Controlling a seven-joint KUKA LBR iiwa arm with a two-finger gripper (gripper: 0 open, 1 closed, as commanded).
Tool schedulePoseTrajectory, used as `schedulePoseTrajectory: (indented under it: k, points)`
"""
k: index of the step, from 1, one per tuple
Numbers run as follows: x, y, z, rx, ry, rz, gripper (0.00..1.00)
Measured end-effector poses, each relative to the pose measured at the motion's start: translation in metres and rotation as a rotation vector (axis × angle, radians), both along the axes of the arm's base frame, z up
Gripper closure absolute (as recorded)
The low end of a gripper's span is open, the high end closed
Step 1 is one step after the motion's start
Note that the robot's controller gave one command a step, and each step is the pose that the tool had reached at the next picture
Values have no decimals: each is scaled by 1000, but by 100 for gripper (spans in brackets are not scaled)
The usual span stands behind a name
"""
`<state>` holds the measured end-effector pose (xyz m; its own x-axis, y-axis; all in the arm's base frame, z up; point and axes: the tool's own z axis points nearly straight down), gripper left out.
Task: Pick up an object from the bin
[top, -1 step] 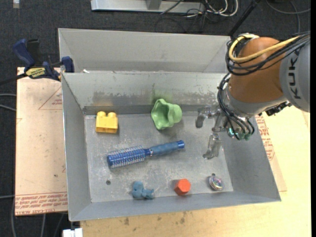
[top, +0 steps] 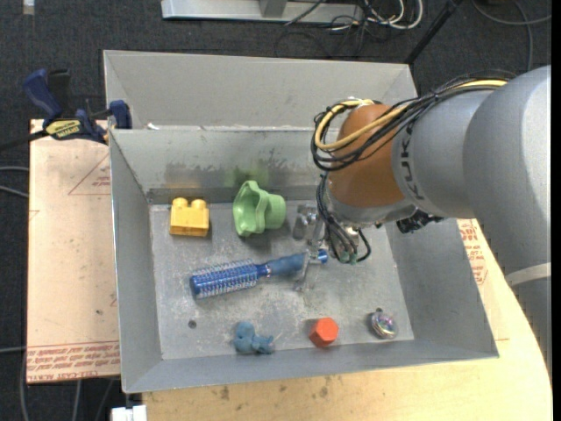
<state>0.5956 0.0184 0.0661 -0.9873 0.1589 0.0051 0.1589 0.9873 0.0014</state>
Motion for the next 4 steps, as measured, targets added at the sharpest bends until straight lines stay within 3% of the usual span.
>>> schedulePoseTrajectory:
  k: [1, 2, 3, 4]
  points:
    - [-12, 28, 35, -1, -7, 82, 0]
    - [-13, 30, 33, -2, -6, 117, 0]
    - [-7, 26, 2, -2, -3, 124, 0]
    - [-7, 26, 2, -2, -5, 124, 0]
